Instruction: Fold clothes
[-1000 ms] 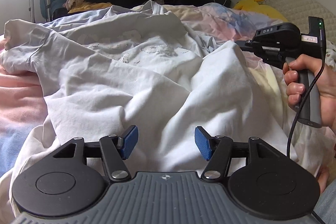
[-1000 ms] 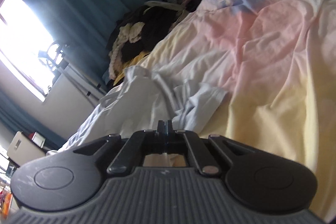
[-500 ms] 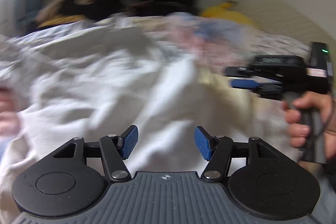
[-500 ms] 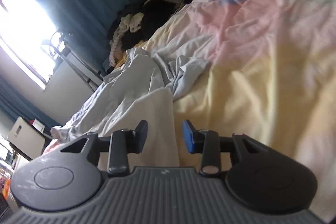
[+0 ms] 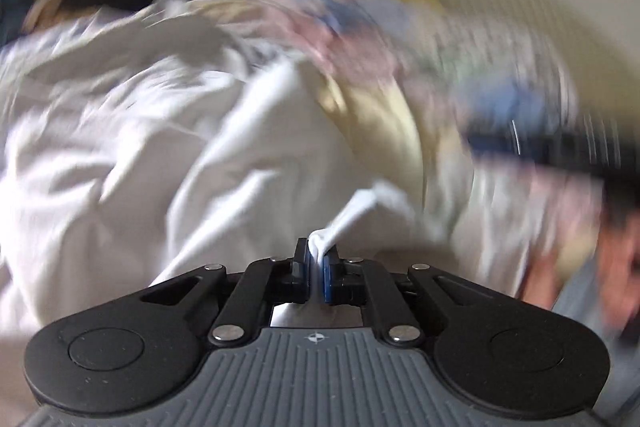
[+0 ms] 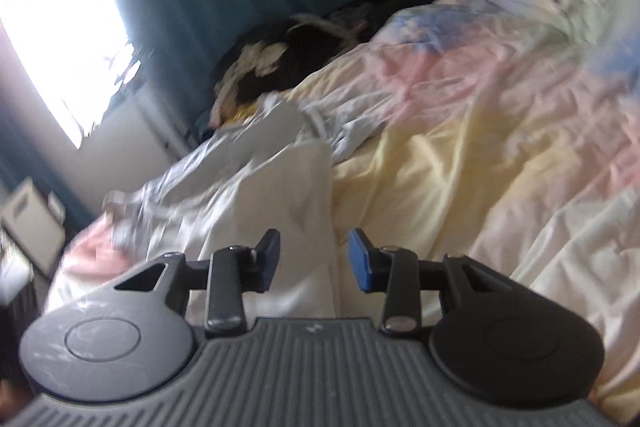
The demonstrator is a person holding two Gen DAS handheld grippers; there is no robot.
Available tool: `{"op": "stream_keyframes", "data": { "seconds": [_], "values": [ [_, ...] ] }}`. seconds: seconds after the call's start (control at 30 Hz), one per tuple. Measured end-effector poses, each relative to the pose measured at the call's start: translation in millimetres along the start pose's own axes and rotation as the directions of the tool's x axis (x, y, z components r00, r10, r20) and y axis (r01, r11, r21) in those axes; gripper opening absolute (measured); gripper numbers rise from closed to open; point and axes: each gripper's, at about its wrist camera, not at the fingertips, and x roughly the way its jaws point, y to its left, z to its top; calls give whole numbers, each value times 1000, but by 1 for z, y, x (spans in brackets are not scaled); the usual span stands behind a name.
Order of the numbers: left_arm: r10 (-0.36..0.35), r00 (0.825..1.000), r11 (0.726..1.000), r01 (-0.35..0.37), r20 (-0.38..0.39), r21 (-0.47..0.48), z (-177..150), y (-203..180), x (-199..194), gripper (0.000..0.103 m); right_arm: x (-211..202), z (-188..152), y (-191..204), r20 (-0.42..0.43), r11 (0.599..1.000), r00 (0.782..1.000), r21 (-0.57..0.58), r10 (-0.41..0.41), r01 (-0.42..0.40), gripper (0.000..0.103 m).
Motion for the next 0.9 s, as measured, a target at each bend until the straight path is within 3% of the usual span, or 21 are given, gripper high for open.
{"op": "stream_keyframes", "data": {
  "seconds": [0.13,0.27,0.37,0.5,0.63,0.7,0.73,0.8,0.87,0.9],
  "values": [
    [-98,994,979,104,47,-173,3,22,-10,7,6,-21,37,-114,975,993,-223,-2,-24,39],
    [-143,987,946,159,75,-281,4,35,-12,7,14,-43,74,-231,899,972,-432,-33,-71,39],
    [-167,982,922,186,86,-340,4,41,-15,7,26,-58,89,-268,845,959,-530,-92,-67,37],
    [-149,985,925,169,84,-340,4,42,-16,7,43,-60,81,-241,833,948,-551,-209,43,36],
    [-126,989,947,144,82,-288,3,36,-17,8,50,-41,57,-255,905,952,-423,-169,47,34],
    [-112,991,957,127,74,-262,2,32,-17,9,57,-30,46,-290,940,952,-341,-103,-2,12],
    [-111,992,958,125,67,-258,2,32,-17,9,59,-26,43,-301,947,950,-322,-79,-23,6],
    [-103,993,962,113,53,-249,1,32,-15,13,59,-19,43,-310,941,948,-337,-69,-41,3],
    [-82,996,967,88,38,-238,1,31,-13,31,62,-14,45,-307,912,943,-411,-129,-9,2],
    [-73,997,968,78,30,-240,1,31,-11,33,64,-12,43,-296,893,940,-450,-170,20,2]
  ]
}}
